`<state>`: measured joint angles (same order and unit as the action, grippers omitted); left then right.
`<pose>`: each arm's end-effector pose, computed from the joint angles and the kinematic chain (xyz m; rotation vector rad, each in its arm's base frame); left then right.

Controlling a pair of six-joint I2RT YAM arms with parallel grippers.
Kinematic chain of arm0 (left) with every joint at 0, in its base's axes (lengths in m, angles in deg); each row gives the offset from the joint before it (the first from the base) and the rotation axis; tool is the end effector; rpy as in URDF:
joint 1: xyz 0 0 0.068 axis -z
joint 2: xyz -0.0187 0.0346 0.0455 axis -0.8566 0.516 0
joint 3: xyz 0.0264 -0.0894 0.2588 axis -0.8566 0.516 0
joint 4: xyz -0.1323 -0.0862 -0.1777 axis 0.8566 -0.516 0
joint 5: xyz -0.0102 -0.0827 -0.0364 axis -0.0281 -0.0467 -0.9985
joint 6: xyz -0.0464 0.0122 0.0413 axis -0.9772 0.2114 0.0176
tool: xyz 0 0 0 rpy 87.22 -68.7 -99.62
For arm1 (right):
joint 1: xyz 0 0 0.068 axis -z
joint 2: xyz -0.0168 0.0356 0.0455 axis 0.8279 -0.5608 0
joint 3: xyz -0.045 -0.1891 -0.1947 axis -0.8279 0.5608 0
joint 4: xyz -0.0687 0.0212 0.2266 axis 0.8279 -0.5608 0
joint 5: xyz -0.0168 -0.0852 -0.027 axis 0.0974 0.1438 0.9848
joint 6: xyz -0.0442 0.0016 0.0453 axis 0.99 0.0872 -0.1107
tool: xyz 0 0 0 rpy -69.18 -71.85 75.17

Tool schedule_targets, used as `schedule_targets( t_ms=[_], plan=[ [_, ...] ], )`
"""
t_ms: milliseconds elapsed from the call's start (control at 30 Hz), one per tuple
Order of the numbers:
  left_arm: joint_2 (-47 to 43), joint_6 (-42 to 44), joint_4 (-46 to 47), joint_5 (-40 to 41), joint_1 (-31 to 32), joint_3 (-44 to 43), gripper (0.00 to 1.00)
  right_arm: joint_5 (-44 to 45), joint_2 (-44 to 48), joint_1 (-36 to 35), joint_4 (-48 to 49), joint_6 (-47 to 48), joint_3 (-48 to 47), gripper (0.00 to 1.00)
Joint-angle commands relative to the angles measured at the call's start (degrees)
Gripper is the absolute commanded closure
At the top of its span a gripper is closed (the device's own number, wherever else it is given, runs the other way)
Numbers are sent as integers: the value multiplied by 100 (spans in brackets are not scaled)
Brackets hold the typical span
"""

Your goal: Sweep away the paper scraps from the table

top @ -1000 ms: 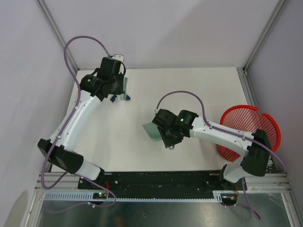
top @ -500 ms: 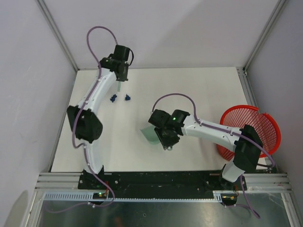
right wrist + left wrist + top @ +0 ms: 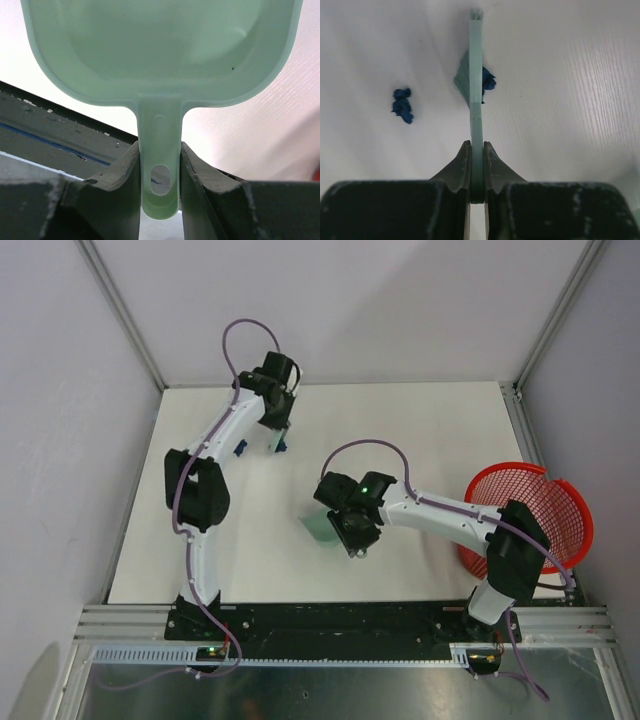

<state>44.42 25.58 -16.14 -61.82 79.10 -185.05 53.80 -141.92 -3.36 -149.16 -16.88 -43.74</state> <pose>0.4179 -0.1450 0.2855 0.4227 2.5405 0.0884 0.1544 0.2539 0.2478 -0.8263 2.8167 0.1571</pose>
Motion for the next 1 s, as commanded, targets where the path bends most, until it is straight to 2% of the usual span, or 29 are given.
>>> schedule_targets(
  t_ms=[0,233,467,633,733,867,967],
  plan=[
    [-392,338,10,-667,350,402,100,-77,-26,33,140,214,22,100],
    [-1065,707,-30,-1214,969,1354,100,-345,169,280,473,503,393,100],
    [-1670,697,-107,-1545,1322,1806,100,-361,117,556,582,665,582,100],
    [-1815,646,-135,-1079,1687,1969,100,-338,-9,606,600,632,628,100],
    [-1806,550,-140,-523,1781,1951,100,-338,-42,586,599,605,650,100],
    [-1726,282,-135,502,1788,1625,100,-199,-43,577,596,551,651,100],
    [-1794,120,-136,634,1789,1402,100,-178,-47,561,595,520,649,100]
  ],
)
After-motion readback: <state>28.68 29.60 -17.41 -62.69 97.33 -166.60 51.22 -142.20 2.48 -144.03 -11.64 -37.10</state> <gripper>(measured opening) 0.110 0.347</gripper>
